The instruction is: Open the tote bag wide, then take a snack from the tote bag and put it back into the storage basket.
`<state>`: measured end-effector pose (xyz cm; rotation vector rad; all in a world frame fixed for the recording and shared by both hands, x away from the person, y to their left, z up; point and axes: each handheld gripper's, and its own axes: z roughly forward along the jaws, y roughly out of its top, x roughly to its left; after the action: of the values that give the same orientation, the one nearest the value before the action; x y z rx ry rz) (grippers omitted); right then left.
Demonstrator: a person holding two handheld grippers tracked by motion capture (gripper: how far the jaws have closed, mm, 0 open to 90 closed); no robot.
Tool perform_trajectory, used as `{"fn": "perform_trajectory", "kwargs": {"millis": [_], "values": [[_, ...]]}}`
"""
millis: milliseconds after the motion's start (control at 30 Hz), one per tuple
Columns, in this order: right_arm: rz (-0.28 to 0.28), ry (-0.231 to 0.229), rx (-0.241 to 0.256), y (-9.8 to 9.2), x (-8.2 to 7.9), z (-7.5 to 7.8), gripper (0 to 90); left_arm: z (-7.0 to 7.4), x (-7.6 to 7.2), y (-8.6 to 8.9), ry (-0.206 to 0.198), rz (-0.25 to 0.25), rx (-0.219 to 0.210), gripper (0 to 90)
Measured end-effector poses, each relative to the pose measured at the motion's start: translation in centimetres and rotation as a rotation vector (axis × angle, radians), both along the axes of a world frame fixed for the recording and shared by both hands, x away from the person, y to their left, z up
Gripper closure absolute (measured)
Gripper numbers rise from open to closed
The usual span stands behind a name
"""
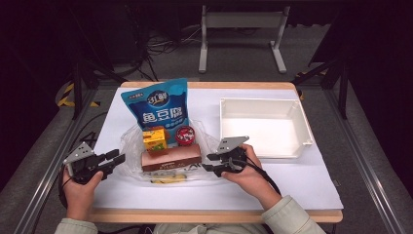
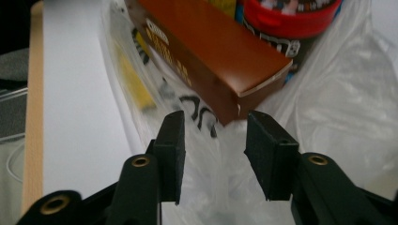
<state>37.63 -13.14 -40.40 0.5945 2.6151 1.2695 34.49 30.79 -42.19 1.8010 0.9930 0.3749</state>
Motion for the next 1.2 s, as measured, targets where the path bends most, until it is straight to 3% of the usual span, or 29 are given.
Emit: {"fn": "perform_trajectory", "kwargs": {"millis": [200, 400, 767, 933, 1033, 1100, 1200], "values": [[0.024, -0.03, 0.11, -0.3, -0.2, 2.2, 53.5, 0.8, -0.9, 0.2, -0.029, -0.033, -0.035, 53.4], [0.037, -0.037, 0.159, -0.6, 0.2, 4.0, 50.7, 1.1, -1.0, 0.2, -0.033, -0.075, -0.054, 48.4], [0.094, -0.028, 0.193, -0.1, 1.3, 6.3, 44.0, 1.1, -1.2, -0.1, -0.044, -0.096, -0.012, 40.5], [0.11, -0.026, 0.253, 0.3, 1.8, 6.9, 42.4, 0.9, -1.1, -0.1, -0.034, -0.07, -0.003, 33.5], [0.114, -0.001, 0.257, 0.8, 2.2, 7.4, 34.4, 0.8, -1.0, 0.1, -0.021, -0.063, -0.015, 30.7], [0.118, 0.029, 0.286, 1.0, 2.4, 7.6, 28.6, 0.7, -1.1, 0.1, -0.022, -0.053, -0.015, 29.6], [0.121, 0.029, 0.294, 1.4, 2.6, 7.8, 22.0, 0.7, -1.1, 0.1, -0.02, -0.046, -0.018, 28.6]]}}
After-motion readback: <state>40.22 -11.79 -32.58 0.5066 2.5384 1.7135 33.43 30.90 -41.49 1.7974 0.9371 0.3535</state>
